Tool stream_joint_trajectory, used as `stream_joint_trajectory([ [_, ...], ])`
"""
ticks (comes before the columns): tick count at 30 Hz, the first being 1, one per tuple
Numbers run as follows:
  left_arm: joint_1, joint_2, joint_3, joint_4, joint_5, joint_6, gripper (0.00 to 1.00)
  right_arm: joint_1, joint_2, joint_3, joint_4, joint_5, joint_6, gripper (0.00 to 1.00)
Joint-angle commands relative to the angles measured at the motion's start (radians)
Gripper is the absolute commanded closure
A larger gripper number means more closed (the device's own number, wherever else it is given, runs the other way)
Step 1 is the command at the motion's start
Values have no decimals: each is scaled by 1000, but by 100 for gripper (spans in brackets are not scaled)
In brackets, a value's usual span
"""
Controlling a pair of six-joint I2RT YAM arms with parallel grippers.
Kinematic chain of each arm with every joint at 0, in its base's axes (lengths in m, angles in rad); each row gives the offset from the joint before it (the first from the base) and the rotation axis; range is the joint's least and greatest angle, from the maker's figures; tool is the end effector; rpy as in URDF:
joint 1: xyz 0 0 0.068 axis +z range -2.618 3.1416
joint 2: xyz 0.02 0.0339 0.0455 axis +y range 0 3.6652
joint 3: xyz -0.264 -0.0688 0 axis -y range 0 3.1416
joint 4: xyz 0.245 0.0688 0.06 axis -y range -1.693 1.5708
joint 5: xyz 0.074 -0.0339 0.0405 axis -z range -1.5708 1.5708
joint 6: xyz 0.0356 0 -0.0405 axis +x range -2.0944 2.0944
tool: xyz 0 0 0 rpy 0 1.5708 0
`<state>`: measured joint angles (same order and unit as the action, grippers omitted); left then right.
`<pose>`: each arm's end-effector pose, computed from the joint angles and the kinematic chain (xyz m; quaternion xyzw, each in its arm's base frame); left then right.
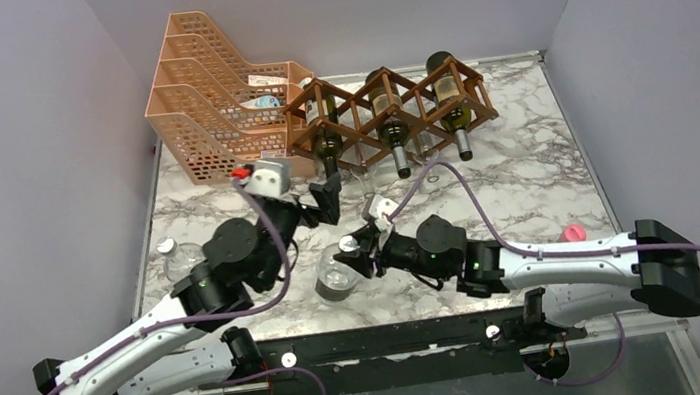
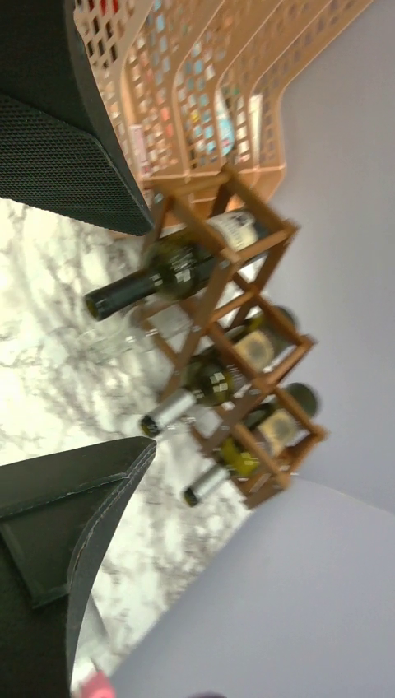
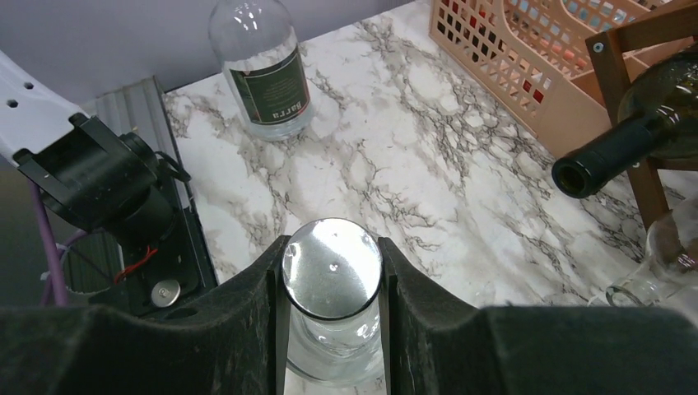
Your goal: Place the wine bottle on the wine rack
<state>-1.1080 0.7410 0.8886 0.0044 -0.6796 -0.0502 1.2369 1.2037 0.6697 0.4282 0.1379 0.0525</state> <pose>0.0911 -0.1325 0.4025 0.0915 0.6578 -0.2098 0.7175 0.0949 0.2585 0.2753 -0.3758 0.6412 0.3600 0.5640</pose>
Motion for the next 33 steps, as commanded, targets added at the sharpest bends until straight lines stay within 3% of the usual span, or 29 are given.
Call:
stream_joint_trajectory([
  [1,4,69,-66,-96,97,-153,1,-5,-24,-109,-91,33,65,99],
  [4,35,90,-98,-139,126,-217,1,-5,-76,-147,-115,38,120,99],
  [10,216,78,-181,-167,360,-324,1,-4,-186,-228,-130,55,199,99],
  [16,371,131,-275,-111,548,-393,1,-5,-311,-309,-110,78,208,99],
  [22,462,215,-316,-93,695,-463,1,-5,-338,-326,-205,74,244,99],
  [26,499,232,-334,-115,737,-487,1,-5,-328,-363,-204,39,265,99],
  [33,544,218,-346,-193,686,-516,1,-5,-255,-384,-135,16,258,99],
])
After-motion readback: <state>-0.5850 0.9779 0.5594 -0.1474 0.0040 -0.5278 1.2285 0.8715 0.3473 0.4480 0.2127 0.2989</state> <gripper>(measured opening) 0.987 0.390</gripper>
